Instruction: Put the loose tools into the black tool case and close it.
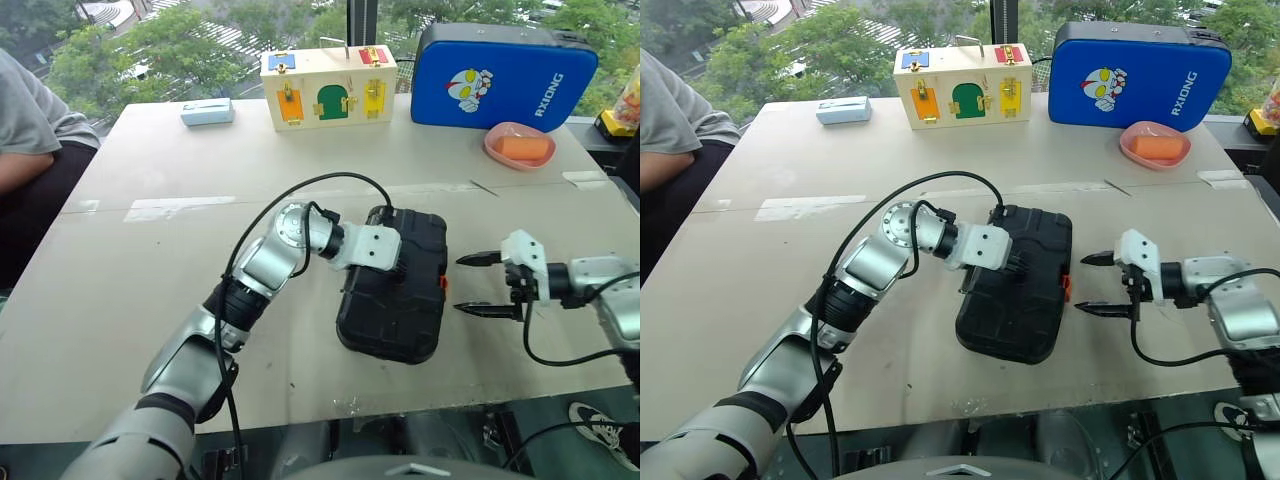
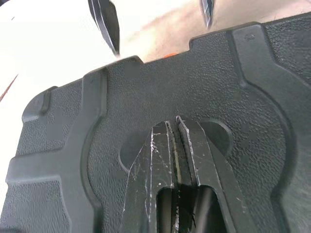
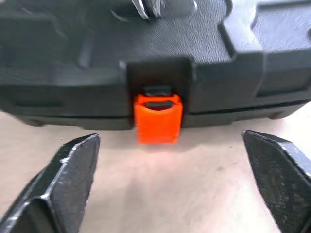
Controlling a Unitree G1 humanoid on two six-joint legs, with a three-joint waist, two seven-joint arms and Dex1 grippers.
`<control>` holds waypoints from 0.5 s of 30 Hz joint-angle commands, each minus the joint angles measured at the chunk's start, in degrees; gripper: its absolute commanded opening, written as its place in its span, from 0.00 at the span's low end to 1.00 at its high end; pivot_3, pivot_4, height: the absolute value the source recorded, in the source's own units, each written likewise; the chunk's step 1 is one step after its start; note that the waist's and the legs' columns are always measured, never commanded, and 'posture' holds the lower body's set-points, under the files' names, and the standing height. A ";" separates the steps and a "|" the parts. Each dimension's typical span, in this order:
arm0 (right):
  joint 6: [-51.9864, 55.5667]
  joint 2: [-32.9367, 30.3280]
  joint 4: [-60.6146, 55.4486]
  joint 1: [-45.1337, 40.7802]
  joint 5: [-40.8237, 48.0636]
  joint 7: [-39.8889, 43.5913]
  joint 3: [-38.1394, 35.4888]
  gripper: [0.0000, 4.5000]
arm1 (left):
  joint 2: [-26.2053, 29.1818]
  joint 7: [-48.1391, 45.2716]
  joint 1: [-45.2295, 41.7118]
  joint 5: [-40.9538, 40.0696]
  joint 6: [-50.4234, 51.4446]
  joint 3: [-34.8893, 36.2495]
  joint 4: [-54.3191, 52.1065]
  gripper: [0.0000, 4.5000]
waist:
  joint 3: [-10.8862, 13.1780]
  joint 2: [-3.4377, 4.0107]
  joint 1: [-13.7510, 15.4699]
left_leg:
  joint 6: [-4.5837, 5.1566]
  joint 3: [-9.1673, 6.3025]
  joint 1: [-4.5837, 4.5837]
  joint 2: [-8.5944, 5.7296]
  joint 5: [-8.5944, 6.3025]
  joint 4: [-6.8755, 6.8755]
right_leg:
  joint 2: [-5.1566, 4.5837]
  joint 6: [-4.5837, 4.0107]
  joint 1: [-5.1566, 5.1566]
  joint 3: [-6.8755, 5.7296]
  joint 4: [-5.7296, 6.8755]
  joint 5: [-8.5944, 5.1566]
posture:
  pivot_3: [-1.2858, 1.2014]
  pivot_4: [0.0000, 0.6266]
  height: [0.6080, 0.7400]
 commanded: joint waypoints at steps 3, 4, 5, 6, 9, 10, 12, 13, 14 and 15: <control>-5.08 1.39 6.74 -3.45 -2.41 1.77 1.54 0.98 | 2.57 -1.17 3.90 3.49 4.34 -3.52 2.70 0.00 | 0.00 0.02 0.53 | 0.00 -0.01 -0.05 -0.05 0.00 0.06 | -0.07 0.00 -0.01 -0.02 -0.01 0.00 | 0.52 0.24 0.96; -5.42 1.60 7.50 -3.82 -2.53 1.90 1.65 0.98 | 2.58 -1.10 3.95 3.50 4.50 -3.47 2.49 0.00 | 0.00 0.02 0.57 | 0.00 0.00 -0.05 -0.06 0.00 0.08 | -0.09 0.01 0.00 -0.03 0.00 0.00 | 0.52 0.24 0.96; -5.68 1.92 8.18 -4.19 -2.53 2.08 1.83 0.89 | 2.60 -1.05 4.02 3.46 4.69 -3.42 2.28 0.00 | 0.00 0.02 0.61 | 0.00 0.00 -0.05 -0.07 0.00 0.10 | -0.10 0.01 0.00 -0.03 0.00 0.01 | 0.52 0.24 0.96; -5.93 2.24 8.74 -4.49 -2.53 2.22 1.99 0.86 | 2.62 -1.00 4.08 3.41 4.84 -3.39 2.12 0.00 | 0.00 0.02 0.66 | 0.00 0.00 -0.05 -0.07 0.00 0.10 | -0.11 0.01 0.00 -0.04 0.00 0.01 | 0.52 0.24 0.96; -6.57 2.88 9.55 -4.83 -2.46 2.63 1.96 0.54 | 2.65 -0.96 4.27 3.37 5.22 -3.45 1.59 0.00 | 0.00 0.03 0.66 | -0.01 -0.02 -0.04 -0.07 0.00 0.10 | -0.11 0.00 0.02 -0.05 0.00 0.01 | 0.52 0.24 0.96; -6.82 2.97 9.67 -4.86 -2.44 2.75 1.87 0.47 | 2.65 -0.97 4.28 3.37 5.27 -3.49 1.54 0.00 | 0.00 0.03 0.65 | -0.01 -0.02 -0.04 -0.07 0.00 0.10 | -0.11 0.00 0.02 -0.05 0.00 0.01 | 0.52 0.24 0.96; -6.71 2.90 9.10 -4.60 -1.94 3.27 1.46 0.26 | 2.55 -0.88 4.28 3.42 5.35 -3.67 1.48 0.00 | 0.00 0.03 0.60 | -0.01 -0.02 -0.04 -0.07 0.00 0.10 | -0.11 0.00 0.01 -0.05 0.00 0.01 | 0.52 0.24 0.96; -6.48 2.79 8.53 -4.38 -1.54 3.58 1.16 0.16 | 2.46 -0.82 4.19 3.45 5.29 -3.76 1.64 0.00 | -0.01 0.03 0.58 | -0.01 -0.02 -0.04 -0.08 0.00 0.11 | -0.11 0.00 0.02 -0.04 0.00 0.01 | 0.52 0.24 0.96; -6.25 2.68 8.08 -4.22 -1.25 3.76 0.94 0.14 | 2.37 -0.76 4.10 3.48 5.24 -3.83 1.81 0.00 | -0.01 0.03 0.58 | -0.01 -0.02 -0.04 -0.08 0.00 0.11 | -0.12 0.01 0.02 -0.04 0.01 0.01 | 0.52 0.24 0.96; -5.98 2.54 7.64 -4.05 -0.94 3.94 0.73 0.14 | 2.27 -0.71 3.98 3.51 5.18 -3.88 2.03 0.00 | -0.01 0.03 0.59 | -0.01 -0.02 -0.04 -0.08 0.00 0.12 | -0.12 0.01 0.02 -0.04 0.01 0.01 | 0.52 0.24 0.96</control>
